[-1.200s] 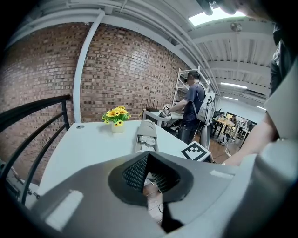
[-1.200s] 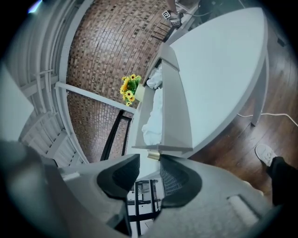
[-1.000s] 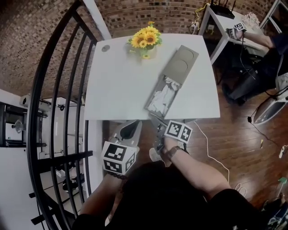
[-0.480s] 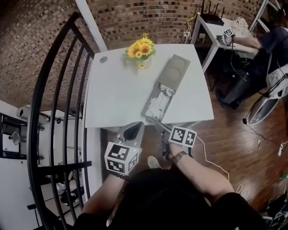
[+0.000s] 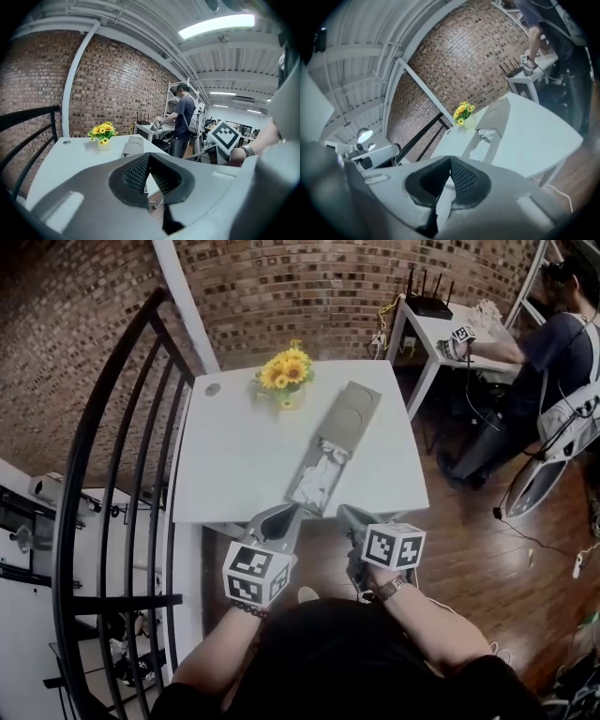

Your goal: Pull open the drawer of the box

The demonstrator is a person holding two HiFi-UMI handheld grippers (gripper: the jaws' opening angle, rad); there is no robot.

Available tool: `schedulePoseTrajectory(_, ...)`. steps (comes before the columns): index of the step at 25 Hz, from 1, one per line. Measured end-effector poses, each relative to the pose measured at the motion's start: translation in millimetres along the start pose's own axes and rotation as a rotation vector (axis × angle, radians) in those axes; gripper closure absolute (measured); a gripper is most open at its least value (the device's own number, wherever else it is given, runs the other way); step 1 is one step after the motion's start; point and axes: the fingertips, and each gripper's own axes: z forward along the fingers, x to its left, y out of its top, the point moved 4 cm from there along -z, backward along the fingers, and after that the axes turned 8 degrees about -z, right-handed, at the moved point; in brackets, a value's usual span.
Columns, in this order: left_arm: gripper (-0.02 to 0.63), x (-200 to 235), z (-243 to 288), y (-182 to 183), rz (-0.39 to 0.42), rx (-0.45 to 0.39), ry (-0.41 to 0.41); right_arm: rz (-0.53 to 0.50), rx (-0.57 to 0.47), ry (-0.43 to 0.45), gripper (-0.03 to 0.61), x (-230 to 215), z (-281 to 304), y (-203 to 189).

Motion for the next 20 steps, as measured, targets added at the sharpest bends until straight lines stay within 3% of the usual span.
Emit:
schedulePoseTrajectory(12, 0.598, -40, 14, 7, -0.022, -0.044, 0.056, -0.592, -0.076, 0.022, 0.588, 35, -63, 66)
schedulePoseTrajectory(20, 0.598, -70, 20, 7, -0.017, -0.066, 0.086, -0.727, -0.071, 0.057, 0.588, 36, -85, 68)
